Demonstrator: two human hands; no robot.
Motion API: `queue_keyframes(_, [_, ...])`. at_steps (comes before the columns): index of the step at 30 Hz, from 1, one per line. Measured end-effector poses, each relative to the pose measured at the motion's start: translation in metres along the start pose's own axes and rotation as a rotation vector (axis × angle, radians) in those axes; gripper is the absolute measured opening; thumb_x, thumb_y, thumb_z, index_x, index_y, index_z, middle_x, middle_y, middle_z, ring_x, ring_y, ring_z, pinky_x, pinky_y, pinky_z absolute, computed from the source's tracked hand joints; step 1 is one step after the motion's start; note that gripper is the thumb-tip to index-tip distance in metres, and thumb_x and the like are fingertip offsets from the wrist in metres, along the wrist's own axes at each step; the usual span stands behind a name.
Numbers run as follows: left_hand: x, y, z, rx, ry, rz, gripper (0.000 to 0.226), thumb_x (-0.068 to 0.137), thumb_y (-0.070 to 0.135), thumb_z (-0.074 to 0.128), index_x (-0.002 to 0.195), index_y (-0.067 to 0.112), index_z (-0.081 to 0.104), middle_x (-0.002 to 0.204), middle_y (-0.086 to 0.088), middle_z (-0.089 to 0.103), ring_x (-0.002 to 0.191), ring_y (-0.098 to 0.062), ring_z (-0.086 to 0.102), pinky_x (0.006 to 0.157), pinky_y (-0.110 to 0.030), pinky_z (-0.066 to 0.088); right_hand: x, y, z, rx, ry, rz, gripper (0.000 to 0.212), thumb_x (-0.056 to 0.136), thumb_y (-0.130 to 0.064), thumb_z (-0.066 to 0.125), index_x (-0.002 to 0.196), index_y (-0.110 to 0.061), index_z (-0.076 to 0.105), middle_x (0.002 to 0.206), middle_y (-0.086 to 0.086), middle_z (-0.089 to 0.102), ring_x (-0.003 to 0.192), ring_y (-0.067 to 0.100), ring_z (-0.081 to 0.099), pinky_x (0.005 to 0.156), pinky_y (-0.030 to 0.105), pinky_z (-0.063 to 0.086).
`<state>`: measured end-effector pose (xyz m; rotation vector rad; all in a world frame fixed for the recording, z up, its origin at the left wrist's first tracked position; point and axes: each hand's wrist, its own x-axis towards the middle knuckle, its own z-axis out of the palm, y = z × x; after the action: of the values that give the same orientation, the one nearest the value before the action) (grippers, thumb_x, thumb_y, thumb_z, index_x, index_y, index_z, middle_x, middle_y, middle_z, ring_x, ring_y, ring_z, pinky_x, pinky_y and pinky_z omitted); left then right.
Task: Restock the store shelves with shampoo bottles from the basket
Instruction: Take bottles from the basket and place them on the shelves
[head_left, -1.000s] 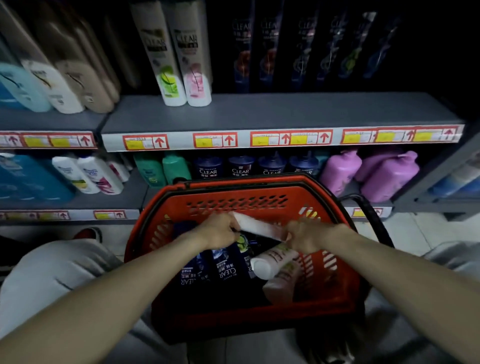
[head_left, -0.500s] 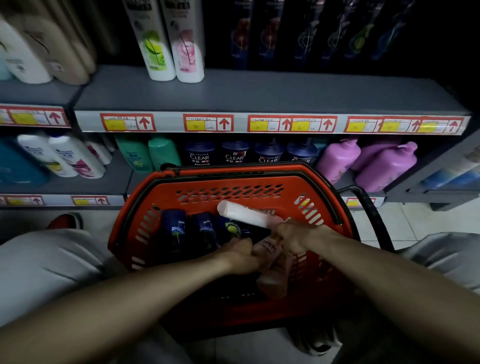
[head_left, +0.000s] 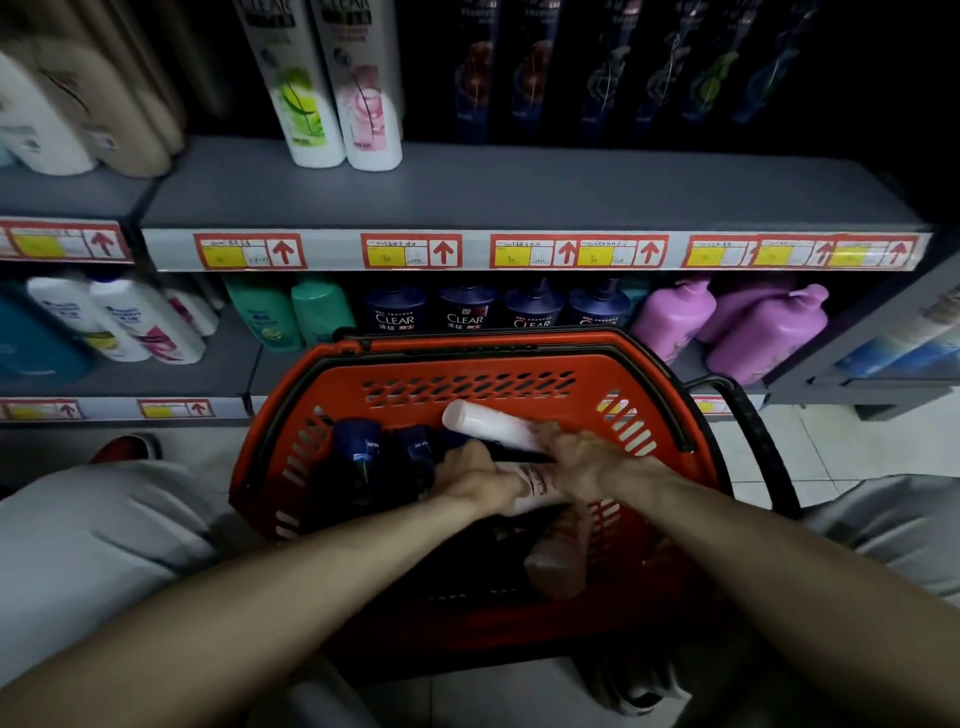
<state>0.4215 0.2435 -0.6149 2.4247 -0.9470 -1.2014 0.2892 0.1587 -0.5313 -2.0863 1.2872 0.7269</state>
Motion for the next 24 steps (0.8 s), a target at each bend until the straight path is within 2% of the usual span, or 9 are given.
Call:
queue_keyframes(2, [-0.003,-0.001,-0.015,0.058,0.046,0.065,0.053,0.071,0.047,0.082,0.109,0.013,0.071,0.106,-0.001,0.069,0.103,-0.025,0.069,0.079,-0.03,0.058,0.023,0.006,0.008,-0.082,0.021,-0.039,0.061,0.104,-0.019,0.051,0.16,-0.019,0.025,0.157,0.014,0.041,0.144,0.03,0.043,0.116,0.037,0.039])
queue_keyframes(4, [-0.013,-0.001,-0.032,0.138,0.098,0.141,0.056,0.066,0.05,0.084,0.106,0.014,0.07,0.09,0.005,0.065,0.093,-0.022,0.068,0.066,-0.025,0.053,0.043,0.011,0.016,-0.09,0.053,-0.035,0.059,0.104,-0.021,0.049,0.158,-0.015,0.025,0.157,0.017,0.04,0.144,0.03,0.041,0.116,0.034,0.035])
queue_keyframes(6, [-0.023,-0.005,-0.052,0.213,0.135,0.208,0.055,0.062,0.049,0.087,0.102,0.017,0.069,0.077,0.011,0.058,0.08,-0.016,0.064,0.06,-0.025,0.05,0.06,0.017,0.02,-0.105,0.094,-0.041,0.063,0.104,-0.028,0.05,0.159,-0.015,0.023,0.159,0.018,0.037,0.147,0.032,0.037,0.119,0.036,0.033])
queue_keyframes(9, [-0.037,-0.017,-0.083,0.19,0.158,0.244,0.036,0.058,0.047,0.093,0.078,0.023,0.074,0.068,0.012,0.067,0.066,-0.003,0.066,0.055,-0.023,0.052,0.079,0.017,0.03,-0.132,0.122,-0.052,0.057,0.102,-0.046,0.049,0.151,-0.02,0.034,0.149,0.017,0.046,0.137,0.035,0.048,0.112,0.042,0.04])
queue_keyframes(13, [-0.053,-0.03,-0.127,0.047,0.199,0.293,0.033,0.055,0.042,0.095,0.083,0.034,0.078,0.07,0.022,0.074,0.066,0.008,0.068,0.06,-0.017,0.052,0.099,0.006,0.044,-0.12,0.117,-0.12,0.054,0.099,-0.044,0.052,0.145,-0.022,0.037,0.142,0.017,0.05,0.131,0.036,0.051,0.109,0.044,0.041])
queue_keyframes(16, [-0.058,-0.038,-0.154,-0.085,0.221,0.344,0.04,0.054,0.035,0.093,0.092,0.034,0.079,0.078,0.023,0.076,0.073,0.007,0.071,0.069,-0.024,0.06,0.114,0.004,0.054,-0.08,0.08,-0.15,0.082,0.083,-0.037,0.075,0.15,-0.024,0.029,0.143,0.013,0.053,0.129,0.036,0.055,0.103,0.04,0.047])
queue_keyframes(19, [-0.061,-0.044,-0.17,-0.186,0.308,0.394,0.047,0.045,0.046,0.089,0.09,0.035,0.08,0.086,0.029,0.075,0.081,0.013,0.069,0.073,-0.017,0.057,0.126,0.007,0.063,-0.054,0.078,-0.164,0.106,0.071,-0.041,0.088,0.154,-0.03,0.023,0.147,0.007,0.048,0.133,0.033,0.052,0.104,0.04,0.048])
queue_keyframes(21, [-0.061,-0.046,-0.174,-0.241,0.335,0.418,0.049,0.045,0.051,0.086,0.09,0.034,0.081,0.087,0.028,0.076,0.083,0.011,0.07,0.078,-0.023,0.059,0.137,0.007,0.072,-0.083,0.151,-0.175,0.101,0.074,-0.043,0.085,0.155,-0.024,0.027,0.15,0.008,0.044,0.137,0.032,0.047,0.109,0.04,0.043])
queue_keyframes(24, [-0.059,-0.047,-0.18,-0.423,0.3,0.42,0.039,0.051,0.046,0.086,0.088,0.034,0.082,0.087,0.018,0.079,0.085,-0.003,0.076,0.085,-0.038,0.062,0.146,0.008,0.08,-0.05,0.179,-0.196,0.084,0.089,-0.036,0.073,0.157,-0.012,0.03,0.158,0.013,0.039,0.145,0.031,0.041,0.115,0.039,0.035])
